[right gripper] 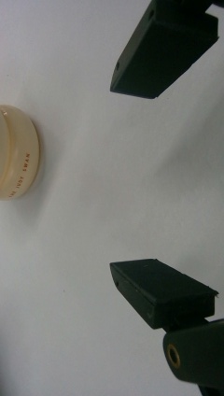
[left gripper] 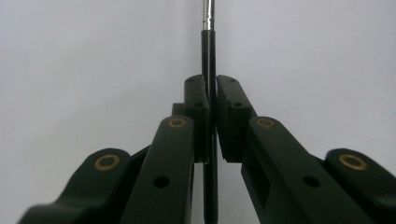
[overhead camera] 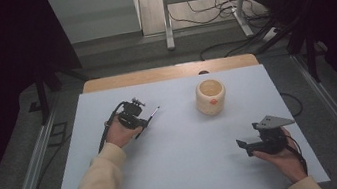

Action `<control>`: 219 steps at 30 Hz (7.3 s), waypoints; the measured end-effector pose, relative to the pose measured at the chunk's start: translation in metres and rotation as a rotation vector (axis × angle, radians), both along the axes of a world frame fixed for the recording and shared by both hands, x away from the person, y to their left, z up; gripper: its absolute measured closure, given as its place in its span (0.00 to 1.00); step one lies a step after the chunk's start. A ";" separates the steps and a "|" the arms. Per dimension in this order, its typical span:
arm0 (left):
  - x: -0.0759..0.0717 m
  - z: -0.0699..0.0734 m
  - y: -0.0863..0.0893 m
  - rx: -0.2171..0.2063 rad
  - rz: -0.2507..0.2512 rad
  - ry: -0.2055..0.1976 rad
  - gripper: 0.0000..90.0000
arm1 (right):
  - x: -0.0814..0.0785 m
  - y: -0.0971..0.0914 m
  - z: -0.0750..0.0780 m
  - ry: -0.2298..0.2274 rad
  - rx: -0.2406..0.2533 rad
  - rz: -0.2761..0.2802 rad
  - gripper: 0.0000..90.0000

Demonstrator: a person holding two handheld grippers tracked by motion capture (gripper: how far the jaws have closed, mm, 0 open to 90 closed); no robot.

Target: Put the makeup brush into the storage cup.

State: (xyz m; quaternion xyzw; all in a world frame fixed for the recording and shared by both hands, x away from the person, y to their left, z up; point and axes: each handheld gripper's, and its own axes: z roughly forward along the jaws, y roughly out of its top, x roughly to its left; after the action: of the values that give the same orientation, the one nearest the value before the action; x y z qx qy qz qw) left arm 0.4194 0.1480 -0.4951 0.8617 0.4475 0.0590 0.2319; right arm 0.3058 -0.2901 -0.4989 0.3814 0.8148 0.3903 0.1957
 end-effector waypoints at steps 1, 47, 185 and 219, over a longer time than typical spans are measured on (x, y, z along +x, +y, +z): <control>-0.002 0.003 0.001 -0.008 0.000 -0.004 0.93 | 0.000 0.000 0.000 -0.001 0.000 0.000 0.14; -0.084 0.048 0.038 -0.199 -0.024 -0.163 0.93 | 0.000 0.000 0.001 -0.008 0.005 -0.018 0.14; -0.133 0.036 -0.006 -0.306 -0.131 -0.209 0.93 | 0.007 0.133 0.020 -0.011 0.186 0.178 0.17; -0.133 0.031 -0.019 -0.297 -0.159 -0.206 0.93 | 0.016 0.162 0.021 0.010 0.265 0.210 0.25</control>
State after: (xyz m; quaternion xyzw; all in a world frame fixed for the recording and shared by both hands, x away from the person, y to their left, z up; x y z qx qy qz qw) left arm 0.2860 0.1295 -0.4637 0.8399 0.3559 0.0618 0.4050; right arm 0.3220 -0.1284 -0.4779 0.3184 0.7926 0.5107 0.0978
